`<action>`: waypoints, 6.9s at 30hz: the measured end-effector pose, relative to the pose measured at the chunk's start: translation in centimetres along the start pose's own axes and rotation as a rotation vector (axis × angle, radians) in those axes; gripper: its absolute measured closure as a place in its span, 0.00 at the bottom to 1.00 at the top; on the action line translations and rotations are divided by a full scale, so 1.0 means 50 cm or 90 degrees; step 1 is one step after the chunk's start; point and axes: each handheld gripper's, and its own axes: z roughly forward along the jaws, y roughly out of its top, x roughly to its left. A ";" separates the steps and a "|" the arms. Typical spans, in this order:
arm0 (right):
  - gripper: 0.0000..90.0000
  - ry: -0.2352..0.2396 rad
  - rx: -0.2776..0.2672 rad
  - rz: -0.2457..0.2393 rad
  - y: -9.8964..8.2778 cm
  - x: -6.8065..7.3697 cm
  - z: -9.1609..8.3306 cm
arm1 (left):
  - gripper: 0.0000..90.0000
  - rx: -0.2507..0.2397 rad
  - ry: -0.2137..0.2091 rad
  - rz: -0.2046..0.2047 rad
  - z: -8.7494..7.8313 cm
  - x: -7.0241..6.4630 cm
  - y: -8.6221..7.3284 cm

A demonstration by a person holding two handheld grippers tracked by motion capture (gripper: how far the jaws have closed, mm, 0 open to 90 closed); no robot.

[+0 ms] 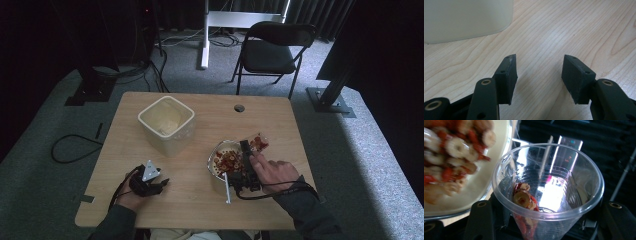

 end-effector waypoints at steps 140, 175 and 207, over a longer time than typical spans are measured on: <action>0.43 0.555 -0.457 0.915 -0.057 -0.180 0.206 | 0.33 -0.209 -0.095 0.022 -0.059 -0.044 0.333; 0.34 0.580 -0.455 0.896 -0.034 -0.185 0.206 | 0.58 -0.335 0.013 -0.037 -0.101 0.045 0.315; 0.36 0.510 -0.376 0.971 -0.189 -0.122 0.191 | 0.19 -0.196 0.113 -0.110 -0.051 0.187 0.255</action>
